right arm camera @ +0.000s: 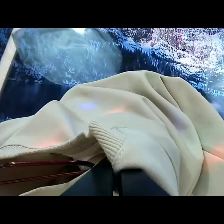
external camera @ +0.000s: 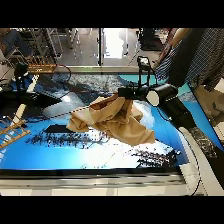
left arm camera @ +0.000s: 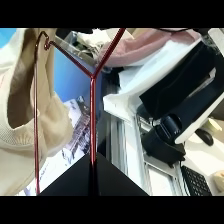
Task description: Fold the clothes and pants, and hang the long-sleeved shirts on hangers.
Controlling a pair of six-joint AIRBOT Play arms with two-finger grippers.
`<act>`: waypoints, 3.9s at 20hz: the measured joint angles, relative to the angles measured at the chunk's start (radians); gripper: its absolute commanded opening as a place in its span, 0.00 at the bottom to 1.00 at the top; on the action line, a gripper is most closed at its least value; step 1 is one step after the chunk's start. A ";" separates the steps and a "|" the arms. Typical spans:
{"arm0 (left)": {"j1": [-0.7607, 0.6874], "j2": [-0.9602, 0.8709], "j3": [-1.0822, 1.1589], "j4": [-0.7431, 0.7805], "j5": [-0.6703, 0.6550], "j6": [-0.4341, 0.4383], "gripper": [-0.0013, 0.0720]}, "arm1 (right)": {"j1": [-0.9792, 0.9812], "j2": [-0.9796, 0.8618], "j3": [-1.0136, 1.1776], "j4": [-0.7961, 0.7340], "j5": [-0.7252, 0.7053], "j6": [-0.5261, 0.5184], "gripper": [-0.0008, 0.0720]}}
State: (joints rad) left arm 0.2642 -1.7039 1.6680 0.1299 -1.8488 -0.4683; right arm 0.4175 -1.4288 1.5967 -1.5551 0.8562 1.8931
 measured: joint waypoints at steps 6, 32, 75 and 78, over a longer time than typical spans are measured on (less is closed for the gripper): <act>-0.016 -0.011 0.000 0.022 0.018 0.000 0.04 | 0.005 0.013 0.000 0.038 0.013 -0.038 0.05; -0.032 -0.032 0.000 -0.044 0.001 0.257 0.04 | 0.198 0.018 0.153 0.375 0.288 -0.591 0.04; -0.116 -0.085 0.000 -0.185 0.006 0.288 0.32 | 0.283 -0.061 0.111 -0.004 0.061 -1.127 0.05; -0.119 -0.086 0.000 -0.227 0.124 0.283 1.00 | 0.291 -0.063 0.113 0.022 0.115 -1.145 0.04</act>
State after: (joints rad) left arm 0.1448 -1.7901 1.6680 -0.0975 -1.7252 -0.1848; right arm 0.7090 -1.4914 1.7092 -1.5330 0.9710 0.7483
